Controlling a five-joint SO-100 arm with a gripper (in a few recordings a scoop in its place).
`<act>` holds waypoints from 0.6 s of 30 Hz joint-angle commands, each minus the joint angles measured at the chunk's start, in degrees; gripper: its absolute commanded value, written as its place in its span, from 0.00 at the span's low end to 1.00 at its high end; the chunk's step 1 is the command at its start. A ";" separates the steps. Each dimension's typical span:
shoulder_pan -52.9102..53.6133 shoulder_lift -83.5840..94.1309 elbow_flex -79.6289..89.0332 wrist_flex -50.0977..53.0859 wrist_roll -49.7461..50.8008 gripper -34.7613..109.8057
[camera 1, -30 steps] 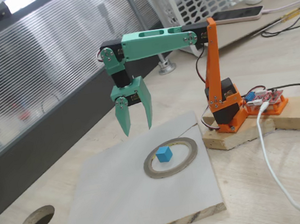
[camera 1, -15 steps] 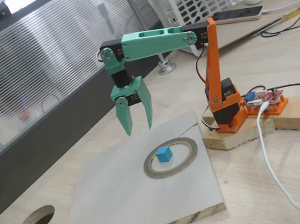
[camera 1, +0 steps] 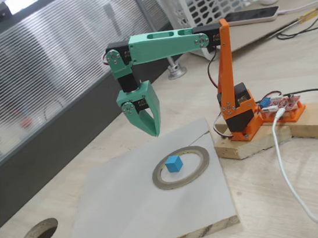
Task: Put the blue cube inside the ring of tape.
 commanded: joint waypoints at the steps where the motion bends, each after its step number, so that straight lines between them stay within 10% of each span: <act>1: -0.70 1.67 -0.35 0.62 0.62 0.24; 18: -0.62 20.30 20.83 0.79 0.79 0.24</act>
